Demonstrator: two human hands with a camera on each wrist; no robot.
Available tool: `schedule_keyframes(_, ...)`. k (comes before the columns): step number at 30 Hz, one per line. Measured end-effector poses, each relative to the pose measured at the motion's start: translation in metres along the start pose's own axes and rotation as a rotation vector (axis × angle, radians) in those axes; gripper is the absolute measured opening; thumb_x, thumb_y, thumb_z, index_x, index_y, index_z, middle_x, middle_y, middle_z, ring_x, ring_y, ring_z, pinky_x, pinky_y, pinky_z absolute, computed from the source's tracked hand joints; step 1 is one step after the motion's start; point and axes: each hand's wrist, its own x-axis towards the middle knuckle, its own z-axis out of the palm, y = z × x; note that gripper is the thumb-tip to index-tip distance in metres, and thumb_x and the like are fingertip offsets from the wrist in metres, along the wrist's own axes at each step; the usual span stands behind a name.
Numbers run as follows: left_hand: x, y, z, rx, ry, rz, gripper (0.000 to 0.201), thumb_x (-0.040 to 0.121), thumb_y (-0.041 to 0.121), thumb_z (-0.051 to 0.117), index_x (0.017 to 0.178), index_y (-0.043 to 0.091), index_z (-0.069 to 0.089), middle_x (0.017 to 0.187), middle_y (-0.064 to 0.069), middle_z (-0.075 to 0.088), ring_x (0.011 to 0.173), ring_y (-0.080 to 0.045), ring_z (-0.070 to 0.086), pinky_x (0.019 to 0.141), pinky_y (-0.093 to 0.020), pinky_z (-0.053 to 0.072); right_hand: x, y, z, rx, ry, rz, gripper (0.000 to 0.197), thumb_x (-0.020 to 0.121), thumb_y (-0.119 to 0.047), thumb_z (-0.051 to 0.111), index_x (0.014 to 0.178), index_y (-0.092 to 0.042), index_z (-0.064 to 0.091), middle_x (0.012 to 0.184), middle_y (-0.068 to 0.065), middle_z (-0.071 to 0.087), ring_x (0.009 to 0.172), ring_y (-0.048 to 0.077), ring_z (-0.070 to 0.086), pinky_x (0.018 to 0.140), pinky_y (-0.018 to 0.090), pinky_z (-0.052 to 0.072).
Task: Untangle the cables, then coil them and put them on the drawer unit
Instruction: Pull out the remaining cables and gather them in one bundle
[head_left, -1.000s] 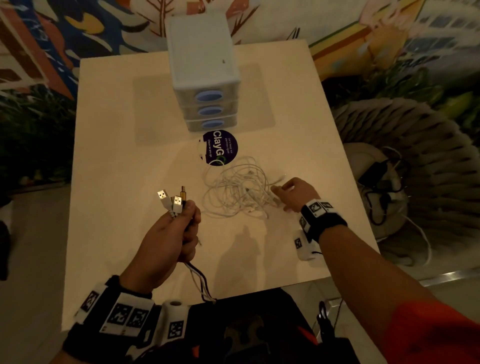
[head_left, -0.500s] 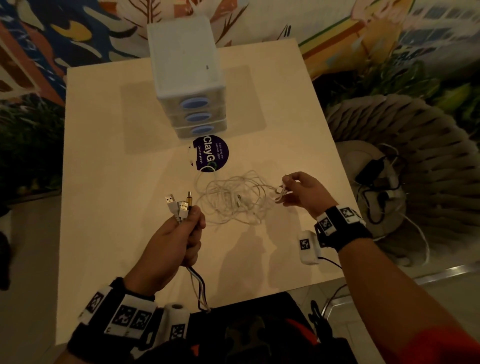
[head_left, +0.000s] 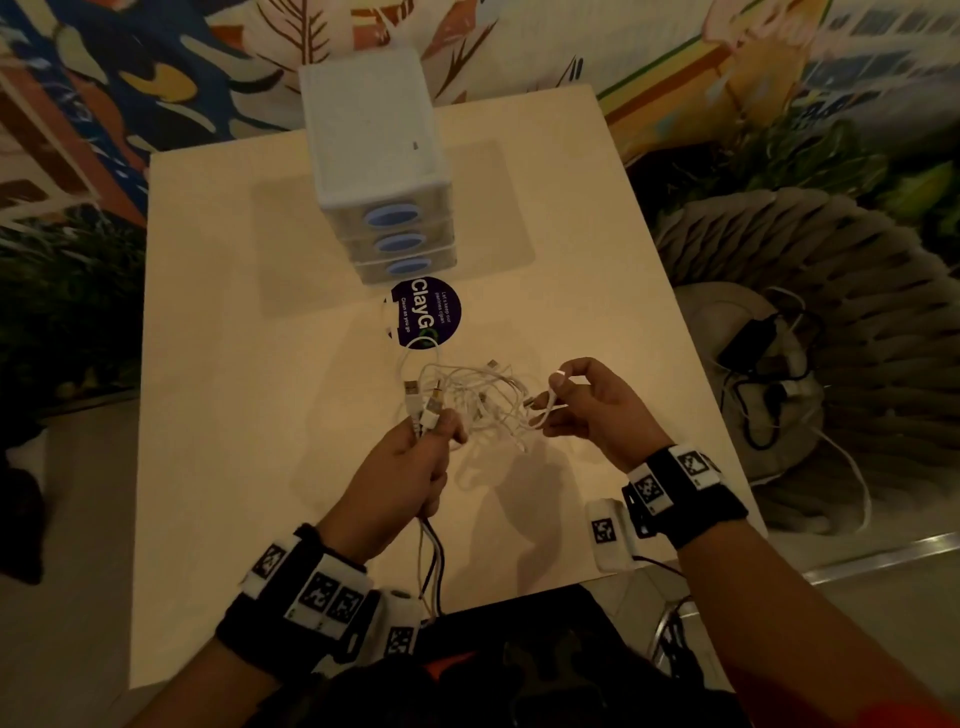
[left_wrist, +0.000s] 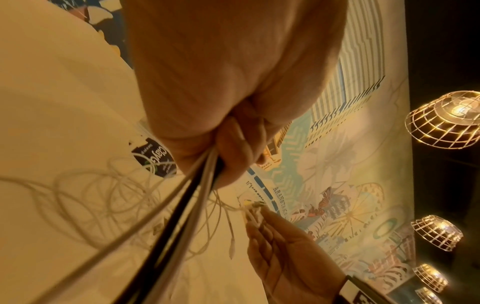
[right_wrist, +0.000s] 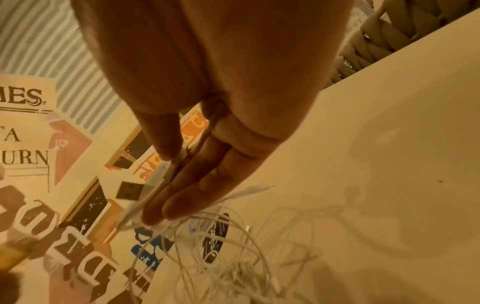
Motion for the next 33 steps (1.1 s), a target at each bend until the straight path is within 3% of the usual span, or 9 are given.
schedule_keyframes(3, 0.013, -0.006, 0.014, 0.006, 0.058, -0.062, 0.038, 0.107, 0.040, 0.044, 0.107, 0.006, 0.060, 0.060, 0.001, 0.024, 0.045, -0.012, 0.018, 0.046, -0.026, 0.019, -0.008, 0.008, 0.003, -0.031, -0.038, 0.010, 0.014, 0.103, -0.016, 0.055, 0.116, -0.010, 0.054, 0.099, 0.019, 0.075, 0.082, 0.034, 0.074, 0.077, 0.040, 0.061)
schedule_keyframes(5, 0.022, -0.012, 0.023, 0.010, 0.095, -0.128, 0.044, 0.105, 0.047, 0.045, 0.111, 0.007, 0.063, 0.056, 0.004, 0.026, 0.043, -0.011, 0.020, 0.045, -0.024, 0.020, -0.011, 0.014, 0.005, -0.077, -0.046, 0.012, 0.010, 0.103, -0.015, 0.056, 0.110, -0.008, 0.055, 0.103, 0.020, 0.075, 0.087, 0.037, 0.074, 0.078, 0.041, 0.060)
schedule_keyframes(10, 0.038, -0.026, 0.036, 0.084, 0.096, -0.207, 0.044, 0.098, 0.063, 0.049, 0.097, 0.021, 0.064, 0.049, 0.009, 0.035, 0.039, -0.009, 0.029, 0.044, -0.025, 0.027, -0.019, 0.025, 0.005, -0.230, -0.073, -0.012, 0.016, 0.099, -0.018, 0.064, 0.105, -0.008, 0.054, 0.100, 0.017, 0.077, 0.089, 0.033, 0.076, 0.080, 0.046, 0.060)
schedule_keyframes(14, 0.047, -0.034, 0.036, 0.212, 0.140, -0.130, 0.027, 0.100, 0.051, 0.055, 0.102, 0.027, 0.067, 0.046, 0.014, 0.043, 0.046, -0.012, 0.036, 0.050, -0.028, 0.031, -0.025, 0.027, 0.006, -0.378, -0.075, -0.034, 0.020, 0.093, -0.023, 0.073, 0.099, -0.014, 0.056, 0.097, 0.006, 0.078, 0.086, 0.023, 0.076, 0.079, 0.045, 0.061)
schedule_keyframes(17, 0.050, -0.040, 0.035, 0.204, 0.168, -0.106, 0.032, 0.103, 0.047, 0.051, 0.096, 0.020, 0.065, 0.049, 0.011, 0.040, 0.045, -0.013, 0.035, 0.049, -0.028, 0.031, -0.024, 0.029, 0.004, -0.385, -0.092, -0.030, 0.023, 0.094, -0.029, 0.071, 0.097, -0.013, 0.055, 0.100, 0.006, 0.077, 0.086, 0.023, 0.076, 0.079, 0.045, 0.060)
schedule_keyframes(23, 0.051, -0.042, 0.036, 0.150, 0.092, -0.149, 0.033, 0.105, 0.041, 0.051, 0.095, 0.011, 0.062, 0.056, 0.005, 0.034, 0.045, -0.012, 0.025, 0.047, -0.027, 0.023, -0.006, 0.030, -0.001, -0.431, -0.008, 0.047, 0.037, 0.094, -0.046, 0.067, 0.121, -0.024, 0.054, 0.093, -0.001, 0.078, 0.078, 0.020, 0.076, 0.077, 0.042, 0.062)
schedule_keyframes(25, 0.050, -0.041, 0.036, 0.140, 0.067, -0.166, 0.033, 0.105, 0.040, 0.051, 0.095, 0.011, 0.062, 0.056, 0.005, 0.033, 0.045, -0.013, 0.024, 0.047, -0.027, 0.022, 0.003, 0.028, -0.001, -0.527, -0.020, 0.031, 0.036, 0.093, -0.045, 0.069, 0.121, -0.026, 0.057, 0.090, -0.003, 0.078, 0.075, 0.015, 0.075, 0.075, 0.038, 0.062)
schedule_keyframes(28, 0.050, -0.039, 0.035, 0.142, 0.078, -0.175, 0.031, 0.104, 0.038, 0.052, 0.092, 0.011, 0.063, 0.057, 0.003, 0.031, 0.046, -0.013, 0.023, 0.047, -0.027, 0.021, 0.016, 0.023, 0.002, -0.622, -0.024, -0.030, 0.019, 0.095, -0.037, 0.069, 0.108, -0.024, 0.065, 0.084, -0.006, 0.077, 0.071, 0.012, 0.075, 0.071, 0.033, 0.057)
schedule_keyframes(33, 0.048, -0.039, 0.031, 0.113, 0.111, -0.183, 0.028, 0.101, 0.036, 0.054, 0.081, 0.017, 0.063, 0.062, 0.000, 0.026, 0.049, -0.015, 0.019, 0.047, -0.027, 0.020, 0.024, 0.017, -0.001, -0.551, 0.051, -0.039, 0.011, 0.098, -0.030, 0.064, 0.101, -0.020, 0.066, 0.087, -0.003, 0.077, 0.073, 0.015, 0.075, 0.071, 0.036, 0.057)
